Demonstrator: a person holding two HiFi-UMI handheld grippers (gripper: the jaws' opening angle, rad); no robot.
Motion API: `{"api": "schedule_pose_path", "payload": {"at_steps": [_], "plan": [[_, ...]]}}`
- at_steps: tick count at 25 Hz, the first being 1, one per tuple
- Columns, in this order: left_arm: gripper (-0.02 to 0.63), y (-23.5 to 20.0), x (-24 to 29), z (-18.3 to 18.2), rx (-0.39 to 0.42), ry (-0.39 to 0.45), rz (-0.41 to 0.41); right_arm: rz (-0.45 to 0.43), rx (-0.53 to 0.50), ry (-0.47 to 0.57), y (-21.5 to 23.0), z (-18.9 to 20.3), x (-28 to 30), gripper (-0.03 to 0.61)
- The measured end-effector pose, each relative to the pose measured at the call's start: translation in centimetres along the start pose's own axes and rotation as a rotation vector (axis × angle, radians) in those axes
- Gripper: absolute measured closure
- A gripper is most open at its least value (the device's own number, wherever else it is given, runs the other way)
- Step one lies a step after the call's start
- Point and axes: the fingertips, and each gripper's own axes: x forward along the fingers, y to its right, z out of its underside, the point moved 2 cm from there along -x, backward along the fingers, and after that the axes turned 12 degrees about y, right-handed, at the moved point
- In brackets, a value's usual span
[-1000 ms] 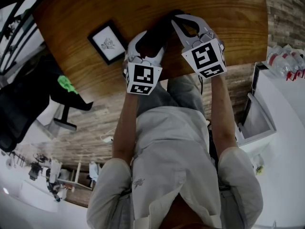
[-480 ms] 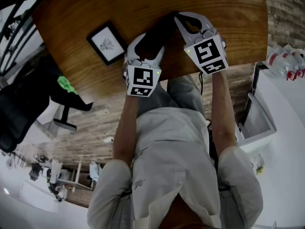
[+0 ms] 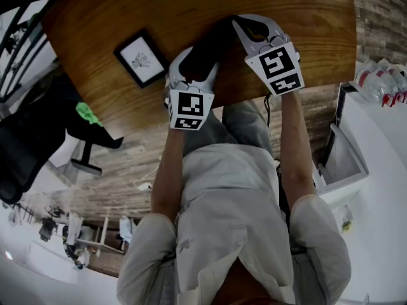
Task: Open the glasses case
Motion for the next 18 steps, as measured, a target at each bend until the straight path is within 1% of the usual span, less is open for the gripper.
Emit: {"api": "schedule_pose_path", "payload": {"at_steps": [14,16,18], "plan": [[0.334,0.3,0.1,1.1,0.0,-0.002,-0.012,0.04,0.17,-0.039,1.3,1.2,0.5,0.574],[0.334,0.3,0.1,1.4,-0.017,-0.007,-0.008,0.061,0.153,-0.023,1.2,1.0,0.5,0.572],[0.332,0.3,0.2,1.7,-0.019,-0.018,-0.005,0.084,0.092,0.005,0.8,0.5,0.3,0.561]]}}
